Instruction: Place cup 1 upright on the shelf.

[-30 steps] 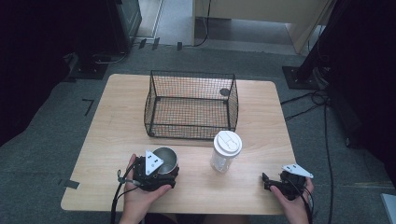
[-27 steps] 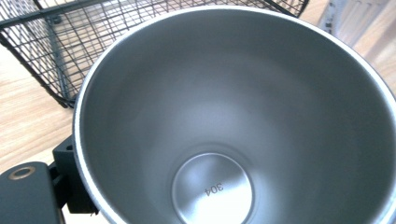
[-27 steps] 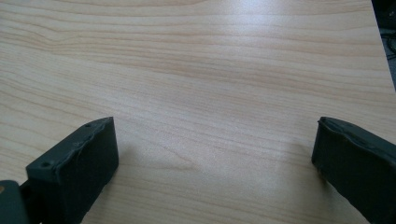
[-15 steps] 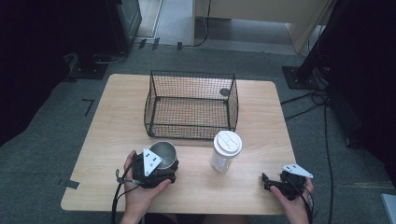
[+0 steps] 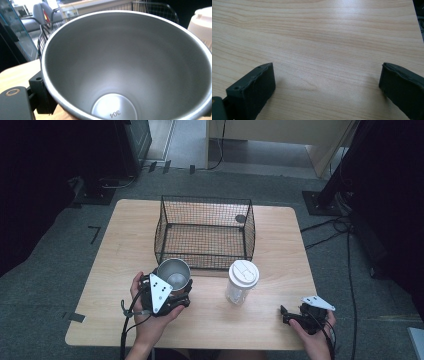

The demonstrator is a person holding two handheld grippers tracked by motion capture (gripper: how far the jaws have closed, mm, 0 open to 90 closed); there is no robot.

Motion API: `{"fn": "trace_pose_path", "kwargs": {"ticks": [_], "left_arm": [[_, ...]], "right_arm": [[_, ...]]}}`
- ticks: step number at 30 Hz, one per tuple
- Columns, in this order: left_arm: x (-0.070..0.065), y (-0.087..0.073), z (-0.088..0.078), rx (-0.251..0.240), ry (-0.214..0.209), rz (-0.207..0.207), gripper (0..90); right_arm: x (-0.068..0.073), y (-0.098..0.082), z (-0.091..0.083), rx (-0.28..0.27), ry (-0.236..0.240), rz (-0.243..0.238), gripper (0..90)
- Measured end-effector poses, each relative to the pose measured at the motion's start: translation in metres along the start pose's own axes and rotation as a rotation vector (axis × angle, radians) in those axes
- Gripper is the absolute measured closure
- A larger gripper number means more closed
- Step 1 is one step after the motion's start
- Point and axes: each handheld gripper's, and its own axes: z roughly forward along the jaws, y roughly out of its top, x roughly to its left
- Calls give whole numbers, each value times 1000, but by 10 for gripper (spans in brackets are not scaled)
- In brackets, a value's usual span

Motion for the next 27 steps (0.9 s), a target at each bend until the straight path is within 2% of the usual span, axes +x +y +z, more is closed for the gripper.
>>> {"fn": "trace_pose_path", "kwargs": {"ticks": [6,9,12,13,20,24,27], "left_arm": [[-1,5,5,-38,5,5,82],[-2,8,9,-61,9,-3,81],[-1,14,13,-109,-4,-24,81],[-1,14,13,-109,-4,-24,81],[0,27,22,-149,30,-14,81],[1,36,29,-187,38,-6,81],[2,39,33,-190,38,-10,81]], "right_arm": [[0,0,0,0,0,0,5],[0,0,0,0,0,0,5],[0,0,0,0,0,0,5],[0,0,0,0,0,0,5],[0,0,0,1,0,0,5],[0,0,0,0,0,-1,5],[0,0,0,1,0,1,5]]}}
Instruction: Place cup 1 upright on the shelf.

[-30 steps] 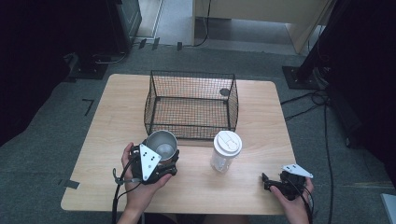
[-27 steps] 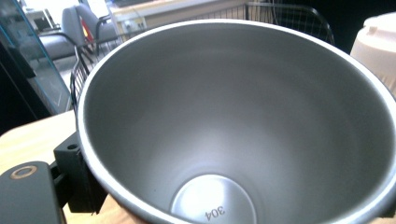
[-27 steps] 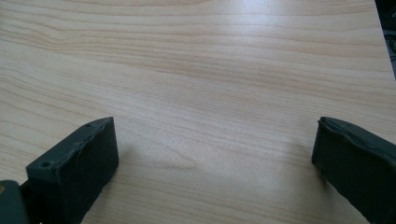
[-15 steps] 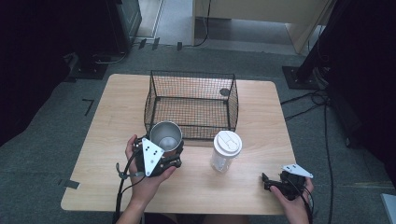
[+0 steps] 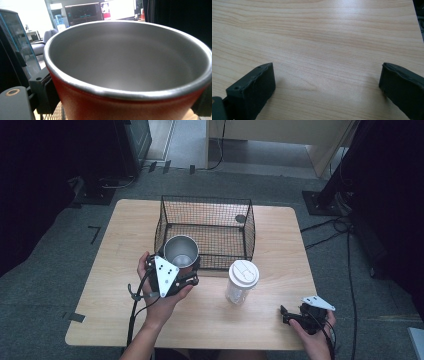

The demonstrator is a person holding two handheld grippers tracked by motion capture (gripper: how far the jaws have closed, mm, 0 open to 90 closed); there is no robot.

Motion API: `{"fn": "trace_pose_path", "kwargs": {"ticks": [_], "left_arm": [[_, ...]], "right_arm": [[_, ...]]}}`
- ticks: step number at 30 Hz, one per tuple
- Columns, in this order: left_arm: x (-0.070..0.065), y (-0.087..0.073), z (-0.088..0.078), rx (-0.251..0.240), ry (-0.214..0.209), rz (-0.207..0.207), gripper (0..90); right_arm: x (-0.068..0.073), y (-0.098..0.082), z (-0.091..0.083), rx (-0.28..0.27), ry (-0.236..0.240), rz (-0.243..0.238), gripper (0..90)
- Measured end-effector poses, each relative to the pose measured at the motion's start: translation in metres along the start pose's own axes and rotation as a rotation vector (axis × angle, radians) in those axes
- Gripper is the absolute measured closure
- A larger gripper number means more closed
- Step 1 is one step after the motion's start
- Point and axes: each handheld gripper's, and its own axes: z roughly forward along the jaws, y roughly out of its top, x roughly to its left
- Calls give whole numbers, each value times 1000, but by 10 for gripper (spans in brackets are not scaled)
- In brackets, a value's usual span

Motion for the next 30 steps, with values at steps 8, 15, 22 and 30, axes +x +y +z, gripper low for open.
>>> {"fn": "trace_pose_path", "kwargs": {"ticks": [8,15,22,30], "left_arm": [[3,8,20,-33,2,-19,81],[5,12,37,-40,-10,-52,81],[7,13,58,-85,-23,-56,81],[15,10,87,10,-17,-74,83]], "right_arm": [[0,0,0,0,0,4,5],[0,0,0,-1,0,2,5],[0,0,0,0,0,3,5],[0,0,0,0,4,0,5]]}}
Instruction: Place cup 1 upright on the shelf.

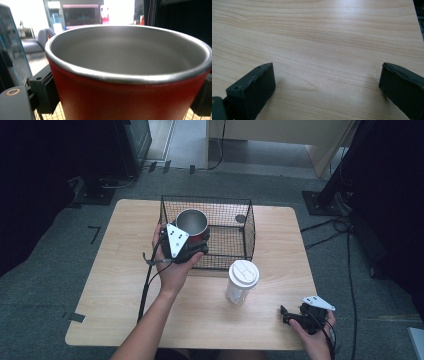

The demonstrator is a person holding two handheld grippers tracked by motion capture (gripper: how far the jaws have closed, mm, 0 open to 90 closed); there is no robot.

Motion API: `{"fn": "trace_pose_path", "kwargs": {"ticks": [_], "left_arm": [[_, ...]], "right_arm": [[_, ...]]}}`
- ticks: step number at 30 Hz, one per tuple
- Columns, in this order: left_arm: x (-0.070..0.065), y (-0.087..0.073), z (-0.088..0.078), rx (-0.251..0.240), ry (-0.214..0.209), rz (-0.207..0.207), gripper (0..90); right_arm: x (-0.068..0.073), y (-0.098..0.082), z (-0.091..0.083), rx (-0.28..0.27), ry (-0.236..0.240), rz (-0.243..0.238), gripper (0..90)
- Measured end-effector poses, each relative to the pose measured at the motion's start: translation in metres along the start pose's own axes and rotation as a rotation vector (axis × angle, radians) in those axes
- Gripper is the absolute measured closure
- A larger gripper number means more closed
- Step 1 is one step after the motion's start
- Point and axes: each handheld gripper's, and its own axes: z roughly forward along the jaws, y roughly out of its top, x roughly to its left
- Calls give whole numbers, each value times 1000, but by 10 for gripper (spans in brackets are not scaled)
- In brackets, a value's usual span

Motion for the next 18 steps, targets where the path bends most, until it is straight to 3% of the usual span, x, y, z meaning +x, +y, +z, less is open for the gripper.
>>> {"fn": "trace_pose_path", "kwargs": {"ticks": [9,14,18], "left_arm": [[10,-10,27,-7,45,-23,82],[17,-20,42,-43,85,5,82],[25,-22,53,-60,62,-33,82]], "right_arm": [[0,0,0,0,1,-2,5],[0,0,0,0,1,-2,5],[0,0,0,0,1,-1,5]]}}
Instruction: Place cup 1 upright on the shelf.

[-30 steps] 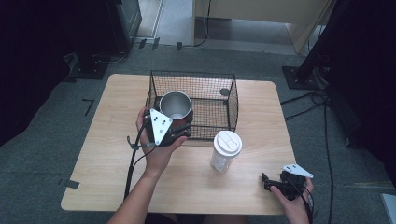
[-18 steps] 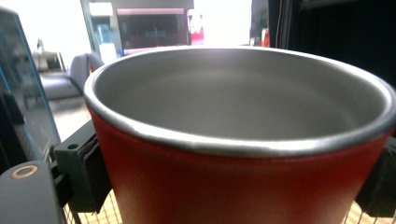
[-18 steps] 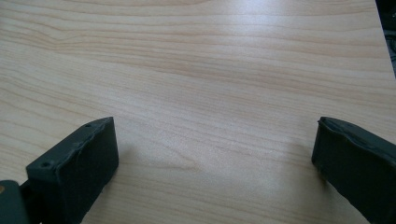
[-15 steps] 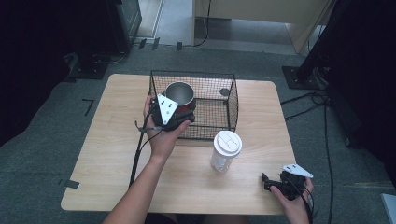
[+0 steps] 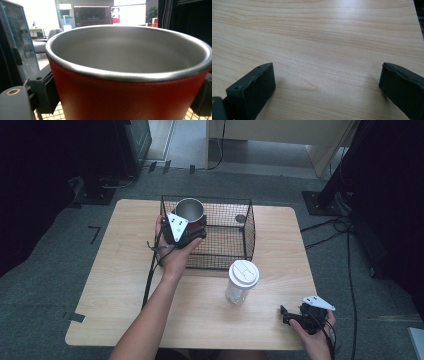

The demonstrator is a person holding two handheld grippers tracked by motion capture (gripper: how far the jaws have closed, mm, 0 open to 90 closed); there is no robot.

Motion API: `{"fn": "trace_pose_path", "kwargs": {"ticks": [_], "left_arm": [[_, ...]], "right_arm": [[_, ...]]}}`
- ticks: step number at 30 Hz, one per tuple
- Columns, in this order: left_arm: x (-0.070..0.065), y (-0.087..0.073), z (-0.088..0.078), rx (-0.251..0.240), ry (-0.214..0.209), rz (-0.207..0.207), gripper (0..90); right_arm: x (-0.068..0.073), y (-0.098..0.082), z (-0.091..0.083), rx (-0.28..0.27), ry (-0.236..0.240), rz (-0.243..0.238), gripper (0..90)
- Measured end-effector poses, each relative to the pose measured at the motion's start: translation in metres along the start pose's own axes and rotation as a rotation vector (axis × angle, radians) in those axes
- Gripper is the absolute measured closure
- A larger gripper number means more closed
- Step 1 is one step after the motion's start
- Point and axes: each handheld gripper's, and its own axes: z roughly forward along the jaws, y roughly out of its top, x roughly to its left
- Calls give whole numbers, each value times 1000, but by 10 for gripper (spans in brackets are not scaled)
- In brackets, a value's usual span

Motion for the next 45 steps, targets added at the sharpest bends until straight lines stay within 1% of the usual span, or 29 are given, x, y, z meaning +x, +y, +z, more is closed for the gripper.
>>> {"fn": "trace_pose_path", "kwargs": {"ticks": [3,6,8,11,13,17,19,23,24,27,29,30,31,32,33,34,35,36,37,40,45], "left_arm": [[1,0,4,-5,-2,8,82],[5,-3,11,3,-3,-17,82],[7,-6,15,15,-4,-45,81],[10,-11,21,42,3,-63,81],[10,-11,24,38,17,-54,81],[12,-14,29,59,21,-61,81],[13,-18,32,77,25,-65,81],[15,-26,40,113,42,-51,81],[15,-28,41,127,46,-52,81],[16,-30,43,143,48,-63,81],[18,-31,45,154,37,-73,81],[16,-34,46,147,41,-51,81],[15,-36,47,137,45,-21,81],[13,-37,49,136,47,-2,81],[13,-38,50,142,44,-12,81],[12,-39,51,153,36,-35,81],[12,-40,52,167,31,-50,81],[12,-41,53,190,34,-64,81],[12,-42,55,217,25,-76,81],[12,-41,56,226,19,-86,81],[9,-43,61,298,8,-77,81]], "right_arm": [[0,0,0,0,0,0,5],[0,0,0,0,0,0,5],[0,0,0,0,0,1,5],[0,0,0,0,0,0,5],[0,0,0,0,2,-1,5],[0,0,0,0,2,-1,5],[0,0,0,0,2,-1,5],[0,0,0,0,2,-1,5],[0,0,0,0,2,-1,5],[0,0,0,0,2,-1,5],[0,0,0,0,2,-1,5],[0,0,0,0,2,-1,5],[0,0,0,0,2,-1,5],[0,0,0,0,2,-1,5],[0,0,0,0,3,-1,5],[0,0,0,0,2,-1,5],[0,0,0,0,3,-1,5],[0,0,0,0,3,-1,5],[0,0,0,0,2,-1,5],[0,0,0,0,2,-1,5],[0,0,0,0,2,-1,5]]}}
